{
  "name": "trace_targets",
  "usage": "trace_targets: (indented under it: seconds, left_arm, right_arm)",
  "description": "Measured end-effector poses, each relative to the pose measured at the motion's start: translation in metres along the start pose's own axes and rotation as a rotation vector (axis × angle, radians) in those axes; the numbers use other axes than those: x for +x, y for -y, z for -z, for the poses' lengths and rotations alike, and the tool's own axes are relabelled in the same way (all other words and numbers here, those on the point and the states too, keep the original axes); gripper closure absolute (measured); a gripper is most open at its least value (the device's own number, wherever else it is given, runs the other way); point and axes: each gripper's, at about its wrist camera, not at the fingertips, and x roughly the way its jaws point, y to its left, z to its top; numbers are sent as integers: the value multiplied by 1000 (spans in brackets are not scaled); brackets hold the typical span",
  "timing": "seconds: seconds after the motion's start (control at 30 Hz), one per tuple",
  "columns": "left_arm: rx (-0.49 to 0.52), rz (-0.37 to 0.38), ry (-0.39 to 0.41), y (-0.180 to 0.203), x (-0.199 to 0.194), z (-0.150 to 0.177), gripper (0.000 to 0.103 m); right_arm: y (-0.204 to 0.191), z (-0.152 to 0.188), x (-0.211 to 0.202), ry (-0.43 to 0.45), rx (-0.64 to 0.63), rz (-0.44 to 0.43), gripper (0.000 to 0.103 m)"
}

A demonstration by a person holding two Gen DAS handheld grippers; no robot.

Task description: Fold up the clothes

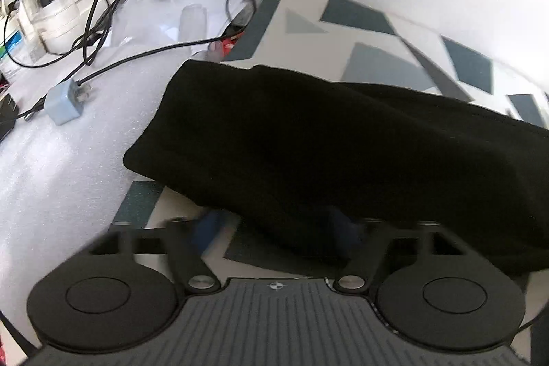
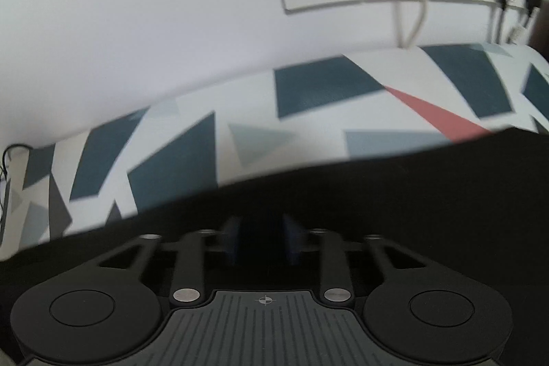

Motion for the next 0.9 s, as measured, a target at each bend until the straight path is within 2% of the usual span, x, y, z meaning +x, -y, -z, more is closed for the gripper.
trace_targets:
  seconds: [0.07, 0.17, 0.23, 0.33, 0.43, 0.5, 0.57, 0.9]
  left_arm:
    - [-8, 29, 3, -2, 0, 0, 23]
    - [-80, 34, -35, -8, 13, -5, 22]
    - [-131, 21, -29, -12, 20, -10, 22]
    - [-102, -13, -8, 0, 28, -21, 22]
    - [-64, -40, 8, 10, 38, -36, 23]
    - [-68, -38, 6, 9, 46, -48, 24]
    - [-70, -34, 5, 9, 56, -62, 25]
    - [-38, -42, 42, 27, 99, -115, 24]
  right_arm:
    - [2, 11, -18, -1, -14, 1, 42]
    - [-5, 34, -35, -38, -117, 10, 27]
    - [-11, 52, -42, -65, -204, 40, 25]
    - [-17, 80, -39, -94, -317, 91, 23]
    - [-14, 90, -33, -49, -301, 88, 10]
    - [-18, 86, -27, -32, -287, 101, 2]
    - [-21, 80, -19, -15, -279, 106, 1]
    - [-28, 15, 32, 42, -268, 108, 1]
